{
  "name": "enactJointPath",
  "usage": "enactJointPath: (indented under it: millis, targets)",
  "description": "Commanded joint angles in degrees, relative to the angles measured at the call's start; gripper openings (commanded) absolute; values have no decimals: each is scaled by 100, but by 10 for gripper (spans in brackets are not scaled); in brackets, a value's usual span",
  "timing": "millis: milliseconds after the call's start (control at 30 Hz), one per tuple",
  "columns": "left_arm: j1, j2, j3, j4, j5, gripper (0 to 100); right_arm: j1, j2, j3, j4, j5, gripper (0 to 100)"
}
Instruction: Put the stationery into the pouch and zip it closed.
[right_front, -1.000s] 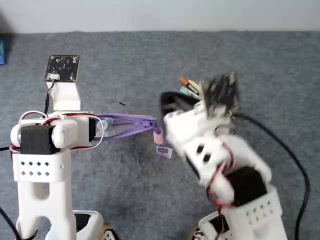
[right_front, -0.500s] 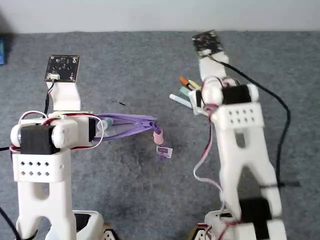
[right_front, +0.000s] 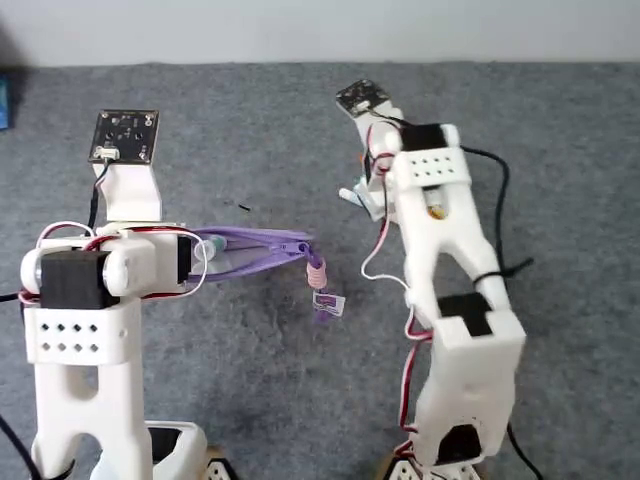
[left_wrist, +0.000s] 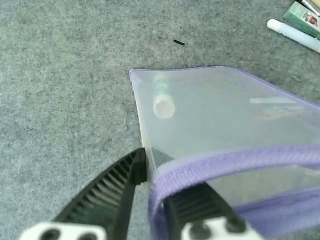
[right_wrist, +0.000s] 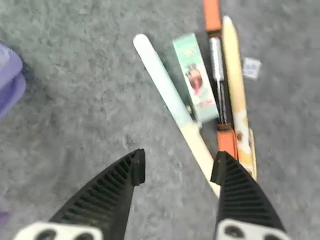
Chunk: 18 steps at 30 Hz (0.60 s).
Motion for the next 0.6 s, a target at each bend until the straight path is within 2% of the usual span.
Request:
enactJointPath:
  millis: [0,333,567]
  targets:
    - [53,35,-163,-88,79,12,-127,488,-774,22,246,222]
    - [53,35,-163,-88,79,12,-127,2308,-2690,75,343,220]
    - [44,35,-163,-88,79,12,-224,3064,-3262,75,352,220]
